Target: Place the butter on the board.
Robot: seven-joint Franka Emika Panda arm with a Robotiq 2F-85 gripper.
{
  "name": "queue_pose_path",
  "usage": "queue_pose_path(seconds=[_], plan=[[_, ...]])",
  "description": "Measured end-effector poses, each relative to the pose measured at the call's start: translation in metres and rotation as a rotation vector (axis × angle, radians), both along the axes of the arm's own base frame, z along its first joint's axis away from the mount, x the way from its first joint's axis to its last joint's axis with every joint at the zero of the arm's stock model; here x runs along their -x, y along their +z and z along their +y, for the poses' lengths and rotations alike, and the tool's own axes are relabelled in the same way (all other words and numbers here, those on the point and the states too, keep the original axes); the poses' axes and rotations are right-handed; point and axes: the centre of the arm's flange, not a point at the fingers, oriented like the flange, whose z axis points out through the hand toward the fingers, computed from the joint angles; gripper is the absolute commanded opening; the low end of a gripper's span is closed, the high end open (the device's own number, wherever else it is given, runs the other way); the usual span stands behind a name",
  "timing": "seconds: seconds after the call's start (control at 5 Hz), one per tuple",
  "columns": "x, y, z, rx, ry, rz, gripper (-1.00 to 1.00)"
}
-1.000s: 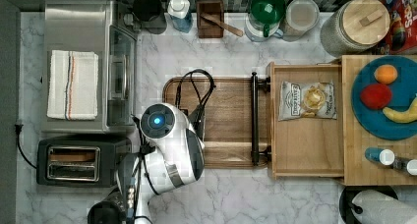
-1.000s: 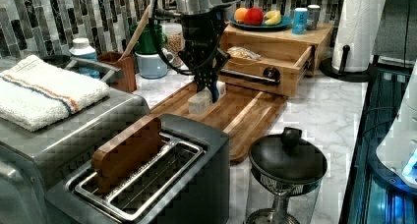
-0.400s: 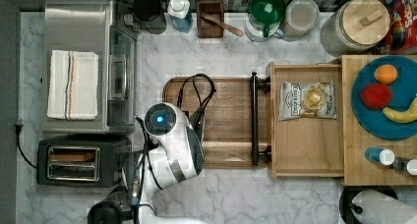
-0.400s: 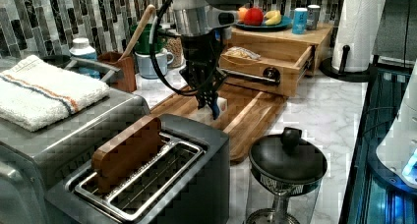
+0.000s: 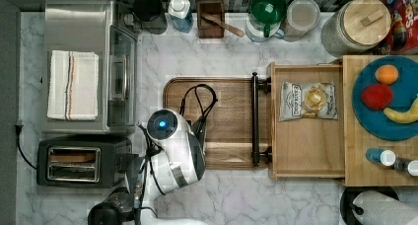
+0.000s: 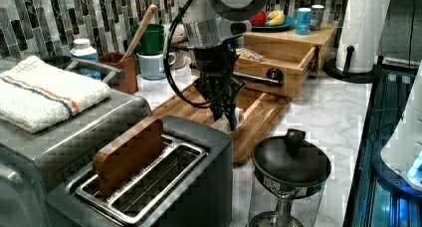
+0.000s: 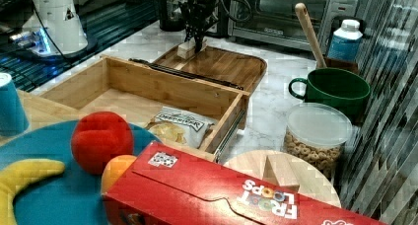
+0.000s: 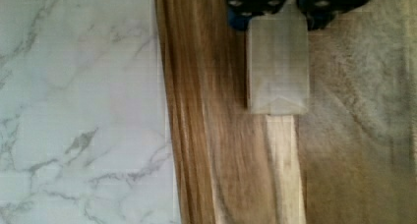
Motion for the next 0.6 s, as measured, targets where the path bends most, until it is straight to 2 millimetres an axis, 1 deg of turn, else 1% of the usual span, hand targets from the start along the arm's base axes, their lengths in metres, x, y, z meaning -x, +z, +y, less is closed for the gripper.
queue_pose_path(seconds=[0.2, 0.4, 0.6], plan=[[0.0045, -0.0111, 0.0093, -0.013, -0.004, -0.014, 1.0], [0.0091, -0.016, 0.0162, 0.001, 0.001, -0.02, 1.0], [0.0087, -0.0145, 0.0183, 0.004, 0.009, -0.031, 1.0]])
